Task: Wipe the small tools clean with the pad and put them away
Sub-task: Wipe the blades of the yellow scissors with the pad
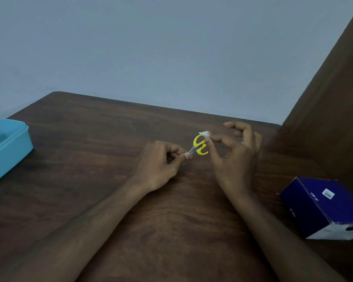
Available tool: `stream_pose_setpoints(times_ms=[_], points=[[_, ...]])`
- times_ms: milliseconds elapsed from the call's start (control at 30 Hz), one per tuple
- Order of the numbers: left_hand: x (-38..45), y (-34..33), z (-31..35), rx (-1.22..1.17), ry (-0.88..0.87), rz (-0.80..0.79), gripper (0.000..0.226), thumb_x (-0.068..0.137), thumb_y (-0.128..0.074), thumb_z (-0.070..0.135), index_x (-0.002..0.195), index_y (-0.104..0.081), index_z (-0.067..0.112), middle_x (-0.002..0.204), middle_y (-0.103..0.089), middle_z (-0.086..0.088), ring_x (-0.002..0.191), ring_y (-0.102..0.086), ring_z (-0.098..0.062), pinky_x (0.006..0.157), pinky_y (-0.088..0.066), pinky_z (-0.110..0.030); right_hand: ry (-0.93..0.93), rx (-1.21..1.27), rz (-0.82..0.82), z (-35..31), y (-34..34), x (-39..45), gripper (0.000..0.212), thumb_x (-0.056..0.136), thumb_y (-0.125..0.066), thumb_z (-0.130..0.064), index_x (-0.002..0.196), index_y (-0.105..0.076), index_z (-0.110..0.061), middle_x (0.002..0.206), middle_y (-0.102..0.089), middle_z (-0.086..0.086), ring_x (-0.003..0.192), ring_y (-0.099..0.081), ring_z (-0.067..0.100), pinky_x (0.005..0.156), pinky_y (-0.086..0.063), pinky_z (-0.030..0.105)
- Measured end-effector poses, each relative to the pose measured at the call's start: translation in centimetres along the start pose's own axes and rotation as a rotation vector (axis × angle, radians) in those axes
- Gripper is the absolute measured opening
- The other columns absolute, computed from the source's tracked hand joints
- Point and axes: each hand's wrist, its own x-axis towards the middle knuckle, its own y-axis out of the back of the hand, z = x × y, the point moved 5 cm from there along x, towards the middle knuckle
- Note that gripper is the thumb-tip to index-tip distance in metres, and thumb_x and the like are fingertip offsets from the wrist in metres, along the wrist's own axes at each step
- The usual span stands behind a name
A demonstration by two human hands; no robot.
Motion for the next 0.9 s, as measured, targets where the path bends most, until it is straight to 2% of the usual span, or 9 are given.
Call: stream_pose_setpoints(times_ms=[100,233,367,467,567,633,700,800,900], points=[[-0.1,0.1,0.3,0.075,-0.097,0.014,0.017,0.096,-0.069,0.05,0.091,-0.081,0.039,0.077,-0.074,0.019,0.074,-0.067,0.0,0.065,-0.057,-0.035,0.011,0.01,-0.118,-0.2,-1.5,-0.5,0.01,0.09,-0.079,-0.042,0.083,-0.079,-0.035,0.129,-0.06,-0.009,0.116,-0.052,0.023,0.095,-0.046,0.048],[0.0,0.2,0.2,0.124,-0.128,0.034,0.021,0.093,-0.065,0.053,0.094,-0.081,0.04,0.08,-0.072,0.018,0.077,-0.066,-0.001,0.065,-0.056,-0.035,0.004,0.039,-0.186,-0.4,-2.0,-0.6,0.008,0.089,-0.078,-0.04,0.083,-0.079,-0.035,0.129,-0.059,-0.012,0.116,-0.052,0.018,0.097,-0.039,0.039],[0.0,-0.1,0.1,0.113,-0.119,-0.005,0.018,0.095,-0.068,0.054,0.095,-0.081,0.042,0.077,-0.07,0.021,0.076,-0.065,-0.001,0.065,-0.056,-0.035,-0.082,0.236,-0.27,0.9,-2.5,-0.2,0.018,0.09,-0.076,-0.041,0.078,-0.066,-0.05,0.119,-0.059,-0.01,0.112,-0.055,0.015,0.098,-0.038,0.02],[0.0,-0.1,-0.1,0.085,-0.098,-0.018,0.02,0.096,-0.066,0.057,0.097,-0.081,0.044,0.08,-0.072,0.019,0.076,-0.066,0.0,0.065,-0.055,-0.034,-0.125,0.4,-0.272,0.8,-2.8,-0.1,0.013,0.092,-0.071,-0.034,0.081,-0.064,-0.034,0.109,-0.059,-0.005,0.108,-0.061,0.013,0.09,-0.046,0.022],[0.1,0.1,-0.3,0.023,-0.028,0.01,0.016,0.099,-0.072,0.048,0.094,-0.084,0.039,0.074,-0.072,0.012,0.065,-0.064,-0.006,0.059,-0.051,-0.035,-0.28,0.638,-0.156,0.8,-2.2,0.2,0.013,0.095,-0.068,-0.027,0.087,-0.069,-0.017,0.106,-0.059,-0.002,0.096,-0.061,-0.004,0.083,-0.046,0.017],[0.1,0.3,-0.2,-0.034,0.012,0.008,0.014,0.099,-0.074,0.041,0.094,-0.085,0.035,0.074,-0.075,0.015,0.061,-0.063,-0.003,0.057,-0.048,-0.029,-0.298,0.551,-0.015,1.2,-0.9,0.5,0.015,0.095,-0.074,-0.031,0.085,-0.07,-0.022,0.103,-0.061,-0.007,0.092,-0.063,-0.003,0.075,-0.048,0.021],[0.0,0.3,0.1,-0.048,0.015,-0.006,0.013,0.1,-0.074,0.039,0.096,-0.086,0.035,0.076,-0.076,0.018,0.063,-0.065,-0.001,0.059,-0.047,-0.026,-0.239,0.315,0.087,1.9,0.0,0.4,0.019,0.093,-0.079,-0.036,0.08,-0.07,-0.027,0.099,-0.064,-0.01,0.094,-0.064,0.007,0.076,-0.046,0.023],[-0.1,0.3,0.1,-0.011,0.013,-0.007,0.016,0.099,-0.074,0.042,0.093,-0.085,0.033,0.073,-0.074,0.014,0.058,-0.059,0.0,0.059,-0.046,-0.029,-0.212,0.188,-0.048,2.1,-1.3,-0.1,0.013,0.089,-0.078,-0.045,0.08,-0.072,-0.038,0.102,-0.066,-0.012,0.102,-0.064,0.023,0.083,-0.046,0.032],[0.0,0.2,-0.2,-0.003,0.036,-0.004,0.019,0.1,-0.072,0.043,0.092,-0.084,0.031,0.072,-0.074,0.012,0.054,-0.056,-0.001,0.059,-0.05,-0.035,-0.152,0.278,-0.145,1.6,-2.5,-0.4,0.005,0.091,-0.078,-0.038,0.087,-0.079,-0.035,0.103,-0.068,-0.011,0.101,-0.065,0.021,0.077,-0.048,0.036]])
